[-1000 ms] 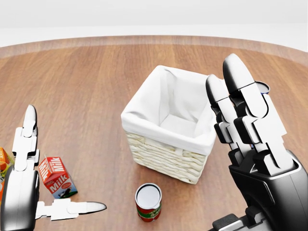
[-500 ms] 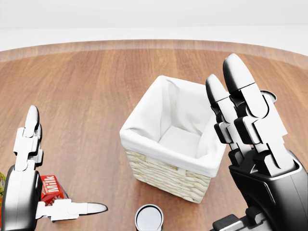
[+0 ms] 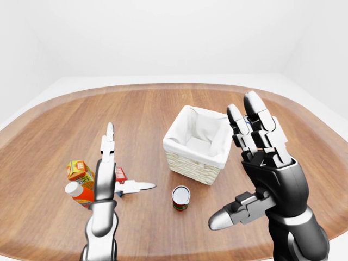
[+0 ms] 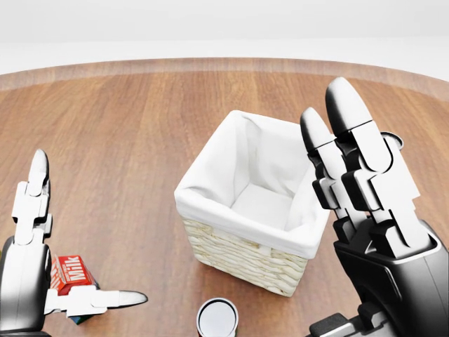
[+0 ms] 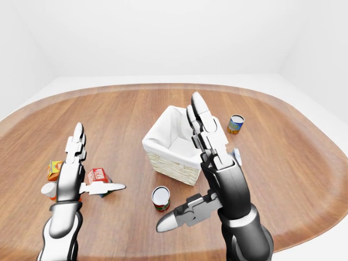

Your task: Pick the milk and place it in the basket.

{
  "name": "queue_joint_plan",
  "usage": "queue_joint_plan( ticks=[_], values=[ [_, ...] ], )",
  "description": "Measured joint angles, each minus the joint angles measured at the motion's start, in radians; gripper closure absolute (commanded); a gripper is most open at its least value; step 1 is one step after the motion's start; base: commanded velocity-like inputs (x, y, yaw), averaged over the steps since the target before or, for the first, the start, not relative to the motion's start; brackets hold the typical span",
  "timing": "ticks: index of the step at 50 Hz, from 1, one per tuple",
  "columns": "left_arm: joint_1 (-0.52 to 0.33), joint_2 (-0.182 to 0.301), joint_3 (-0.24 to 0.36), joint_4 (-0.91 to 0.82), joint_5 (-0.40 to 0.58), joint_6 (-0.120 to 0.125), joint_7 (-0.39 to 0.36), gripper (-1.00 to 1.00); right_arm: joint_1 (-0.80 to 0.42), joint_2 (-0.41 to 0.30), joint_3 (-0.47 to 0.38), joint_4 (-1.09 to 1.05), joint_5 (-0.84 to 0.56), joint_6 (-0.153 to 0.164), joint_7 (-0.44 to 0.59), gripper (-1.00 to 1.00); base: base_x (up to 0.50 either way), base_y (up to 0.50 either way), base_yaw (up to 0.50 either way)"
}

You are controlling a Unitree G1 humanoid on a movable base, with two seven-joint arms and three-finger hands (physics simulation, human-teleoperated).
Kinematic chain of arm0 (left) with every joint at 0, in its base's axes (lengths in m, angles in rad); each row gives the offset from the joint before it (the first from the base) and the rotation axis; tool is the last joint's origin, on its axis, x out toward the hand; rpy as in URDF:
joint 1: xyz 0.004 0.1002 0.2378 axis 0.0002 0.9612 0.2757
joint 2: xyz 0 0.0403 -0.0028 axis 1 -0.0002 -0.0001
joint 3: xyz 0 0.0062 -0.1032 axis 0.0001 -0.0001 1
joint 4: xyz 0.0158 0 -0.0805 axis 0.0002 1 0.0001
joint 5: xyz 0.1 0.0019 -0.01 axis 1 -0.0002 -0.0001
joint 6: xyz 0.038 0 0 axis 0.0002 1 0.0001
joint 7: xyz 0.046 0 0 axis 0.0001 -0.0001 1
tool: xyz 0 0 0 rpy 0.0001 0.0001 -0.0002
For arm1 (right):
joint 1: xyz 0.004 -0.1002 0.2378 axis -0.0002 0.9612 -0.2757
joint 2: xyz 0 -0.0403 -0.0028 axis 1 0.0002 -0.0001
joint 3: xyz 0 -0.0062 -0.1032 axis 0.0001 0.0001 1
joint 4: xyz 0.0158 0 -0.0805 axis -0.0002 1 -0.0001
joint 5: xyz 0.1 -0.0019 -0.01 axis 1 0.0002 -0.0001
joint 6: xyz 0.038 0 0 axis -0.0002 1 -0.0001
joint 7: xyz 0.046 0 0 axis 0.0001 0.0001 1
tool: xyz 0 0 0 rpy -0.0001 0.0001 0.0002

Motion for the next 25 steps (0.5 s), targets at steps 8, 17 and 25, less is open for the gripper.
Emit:
queue_joint_plan(
  ticks=[8, 17, 25],
  values=[
    [-0.049, 0.029, 0.069, 0.028, 0.037, -0.012, -0.003, -1.00, 0.000, 0.000, 0.001, -0.004, 0.004, 0.000, -0.002, -1.00, 0.00, 0.00, 0.00],
    [-0.110, 0.066, 0.119, 0.120, 0.100, -0.031, 0.011, -1.00, 0.000, 0.001, -0.002, -0.007, 0.012, 0.000, -0.003, -1.00, 0.00, 0.00, 0.00],
    [-0.145, 0.095, 0.144, 0.198, 0.122, -0.031, 0.006, -1.00, 0.000, 0.001, -0.003, -0.007, 0.015, 0.000, -0.003, -1.00, 0.00, 0.00, 0.00]
  ],
)
